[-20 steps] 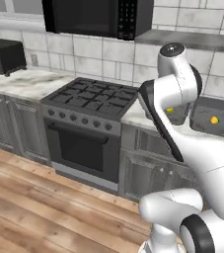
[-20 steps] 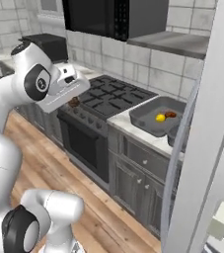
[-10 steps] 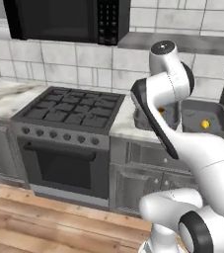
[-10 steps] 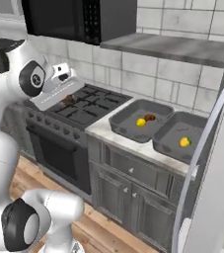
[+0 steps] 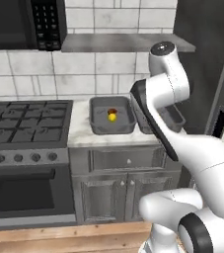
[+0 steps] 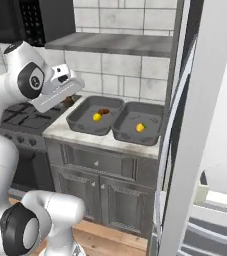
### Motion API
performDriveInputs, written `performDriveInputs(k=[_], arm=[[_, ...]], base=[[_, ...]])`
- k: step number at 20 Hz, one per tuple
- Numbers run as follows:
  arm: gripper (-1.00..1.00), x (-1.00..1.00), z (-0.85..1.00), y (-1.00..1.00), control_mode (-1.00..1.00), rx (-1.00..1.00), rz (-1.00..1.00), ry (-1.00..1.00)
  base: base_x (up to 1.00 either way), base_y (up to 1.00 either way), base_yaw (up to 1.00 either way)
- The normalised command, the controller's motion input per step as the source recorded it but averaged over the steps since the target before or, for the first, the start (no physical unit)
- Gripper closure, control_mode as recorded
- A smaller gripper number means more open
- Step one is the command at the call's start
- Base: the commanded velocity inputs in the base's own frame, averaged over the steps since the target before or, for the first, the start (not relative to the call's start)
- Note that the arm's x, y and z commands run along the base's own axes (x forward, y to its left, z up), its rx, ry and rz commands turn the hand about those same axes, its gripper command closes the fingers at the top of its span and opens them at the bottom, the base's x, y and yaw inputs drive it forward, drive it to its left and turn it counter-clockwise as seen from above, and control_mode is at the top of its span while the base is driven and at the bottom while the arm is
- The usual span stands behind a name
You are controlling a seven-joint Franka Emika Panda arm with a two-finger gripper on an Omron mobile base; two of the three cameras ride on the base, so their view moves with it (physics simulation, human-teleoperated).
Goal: Place one lemon and one chicken drumstick in each tupperware on the nearby counter, to pack two identical lunches.
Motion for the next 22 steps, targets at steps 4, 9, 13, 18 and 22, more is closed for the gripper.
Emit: performDriveInputs(k=[4, 9, 13, 18, 22], arm=[[1.0, 0.0, 0.0, 0.0, 1.0, 0.0, 0.0, 0.0], [1.0, 0.0, 0.0, 0.0, 1.0, 0.0, 0.0, 0.0], [1.0, 0.0, 0.0, 0.0, 1.0, 0.0, 0.0, 0.0], [1.0, 0.0, 0.0, 0.0, 1.0, 0.0, 0.0, 0.0], [1.0, 0.0, 0.0, 0.0, 1.0, 0.0, 0.0, 0.0]], base=[[0.38, -0.01, -0.5], [0.51, 0.0, -0.44], [0.67, 0.08, -0.37], [0.77, 0.26, -0.27], [0.44, 0.26, -0.19]])
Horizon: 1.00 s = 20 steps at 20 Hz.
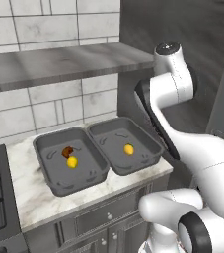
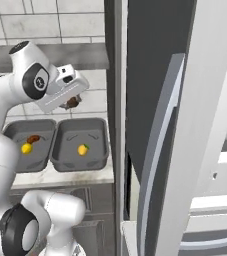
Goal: Place one lemon and one chicken drumstick in each tupperware on the nearby counter, to pack two identical lunches.
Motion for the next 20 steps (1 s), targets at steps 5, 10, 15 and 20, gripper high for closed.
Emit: performDriveInputs(k=[5, 10, 15, 20], arm=[[1.0, -0.02, -0.03, 0.01, -1.0, 0.0, -0.02, -0.02], [1.0, -0.44, -0.28, 0.22, -1.0, 0.0, -0.08, -0.16], [1.0, -0.19, -0.28, 0.48, -1.0, 0.0, -0.02, -0.15], [1.0, -0.12, -0.54, 0.29, -1.0, 0.06, 0.0, -0.12]], base=[[0.13, 0.22, -0.13], [0.0, 0.0, 0.0], [0.0, 0.0, 0.0], [0.0, 0.0, 0.0]])
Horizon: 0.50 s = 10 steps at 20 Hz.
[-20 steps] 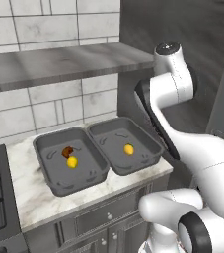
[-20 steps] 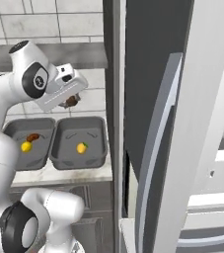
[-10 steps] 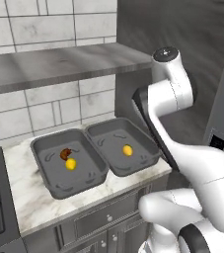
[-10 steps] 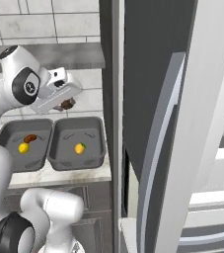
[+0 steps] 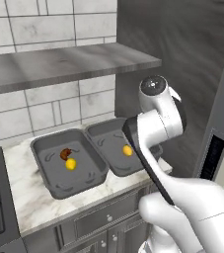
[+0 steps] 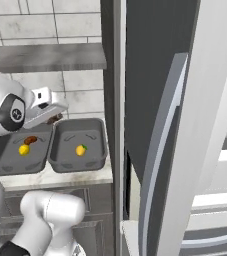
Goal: Place one lemon and one chicken drumstick in each tupperware on the nearby counter, to pack two identical lunches.
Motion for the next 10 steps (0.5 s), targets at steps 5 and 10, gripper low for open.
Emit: performDriveInputs(k=[5, 10], arm=[[1.0, -0.14, -0.71, 0.21, -1.0, 0.13, 0.0, -0.04], [1.0, 0.0, -0.52, 0.17, -1.0, 0.17, 0.0, 0.0]], base=[[0.0, 0.0, 0.0], [0.0, 0.0, 0.0]])
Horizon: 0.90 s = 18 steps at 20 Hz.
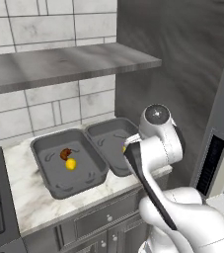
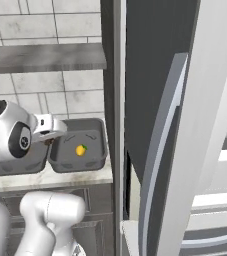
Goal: Place one lemon and one chicken drumstick in each tupperware on the nearby counter, to pack two identical lunches.
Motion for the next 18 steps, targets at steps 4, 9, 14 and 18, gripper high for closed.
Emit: performDriveInputs(k=[4, 9, 14, 18], arm=[[1.0, 0.0, -0.29, 0.26, -1.0, 0.18, 0.0, 0.0], [1.0, 0.06, -0.17, 0.36, -1.0, 0.13, 0.0, 0.0], [1.0, 0.29, -0.01, 0.27, -1.0, 0.02, 0.0, 0.0], [1.0, 0.55, -0.04, 0.03, -1.0, 0.01, 0.0, 0.0]], base=[[0.0, 0.0, 0.0], [0.0, 0.0, 0.0], [0.0, 0.0, 0.0], [0.0, 0.0, 0.0]])
